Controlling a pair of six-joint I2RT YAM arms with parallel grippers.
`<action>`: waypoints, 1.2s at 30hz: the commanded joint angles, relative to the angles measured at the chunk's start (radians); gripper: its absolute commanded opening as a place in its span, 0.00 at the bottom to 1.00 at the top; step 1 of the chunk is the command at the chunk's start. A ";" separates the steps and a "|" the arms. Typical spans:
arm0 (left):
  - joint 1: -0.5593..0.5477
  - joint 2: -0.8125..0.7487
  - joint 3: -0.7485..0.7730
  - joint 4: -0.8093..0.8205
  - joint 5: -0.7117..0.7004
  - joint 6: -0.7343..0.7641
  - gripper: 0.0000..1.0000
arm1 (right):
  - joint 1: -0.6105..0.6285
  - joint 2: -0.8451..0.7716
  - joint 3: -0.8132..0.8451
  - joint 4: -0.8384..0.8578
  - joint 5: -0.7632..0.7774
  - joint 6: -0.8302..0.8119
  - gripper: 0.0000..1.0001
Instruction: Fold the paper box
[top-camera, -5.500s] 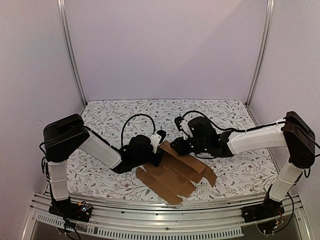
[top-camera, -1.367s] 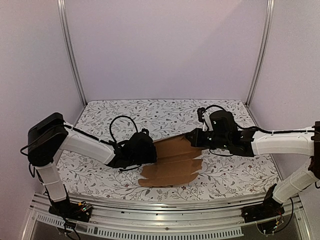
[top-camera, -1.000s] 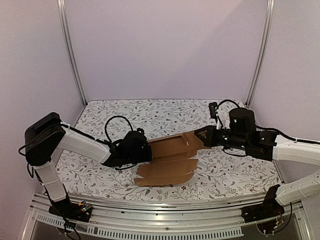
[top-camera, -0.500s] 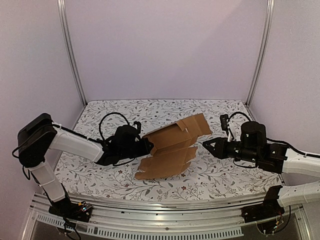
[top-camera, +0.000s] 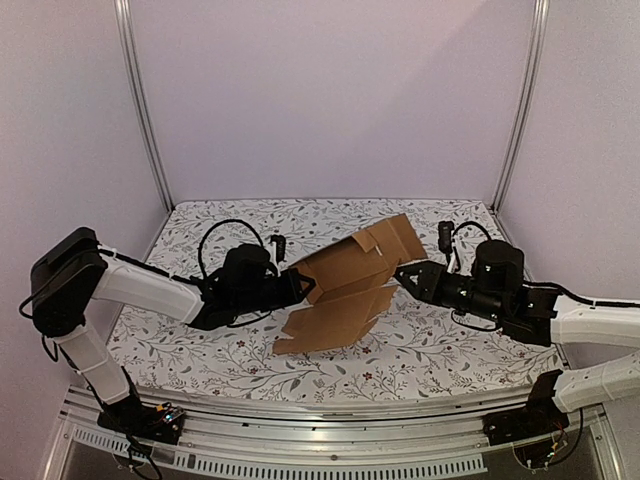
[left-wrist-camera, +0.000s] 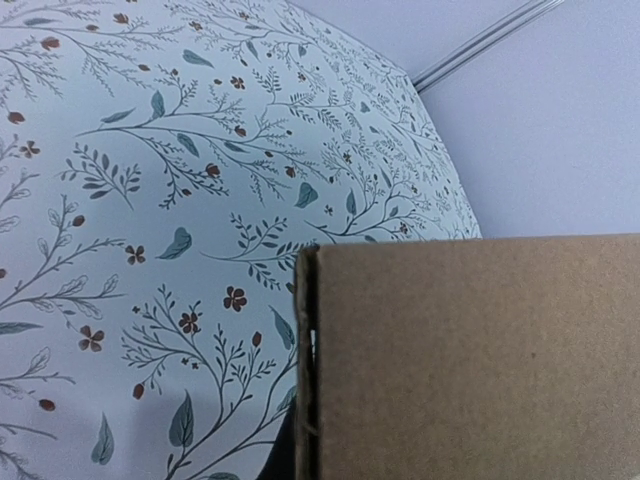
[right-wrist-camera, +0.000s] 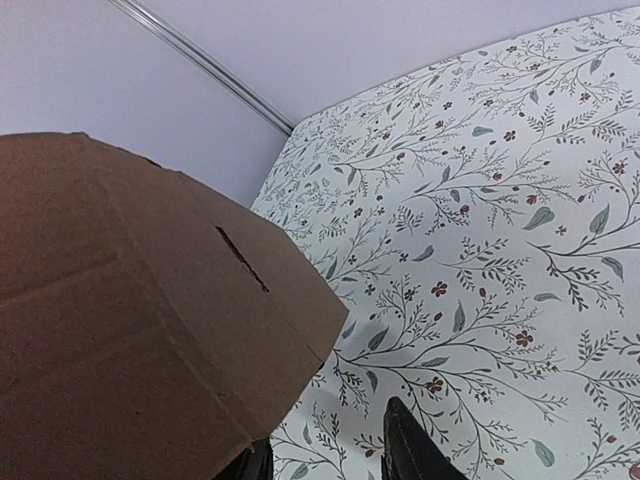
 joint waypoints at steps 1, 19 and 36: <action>0.014 -0.021 0.000 0.041 0.037 0.000 0.00 | 0.002 0.015 0.011 0.079 0.004 0.037 0.36; 0.017 -0.043 0.010 0.033 0.026 0.048 0.00 | 0.017 0.121 0.040 0.177 -0.066 0.096 0.32; 0.017 -0.068 0.031 0.058 0.022 0.194 0.00 | 0.024 0.189 0.036 0.240 -0.077 0.150 0.13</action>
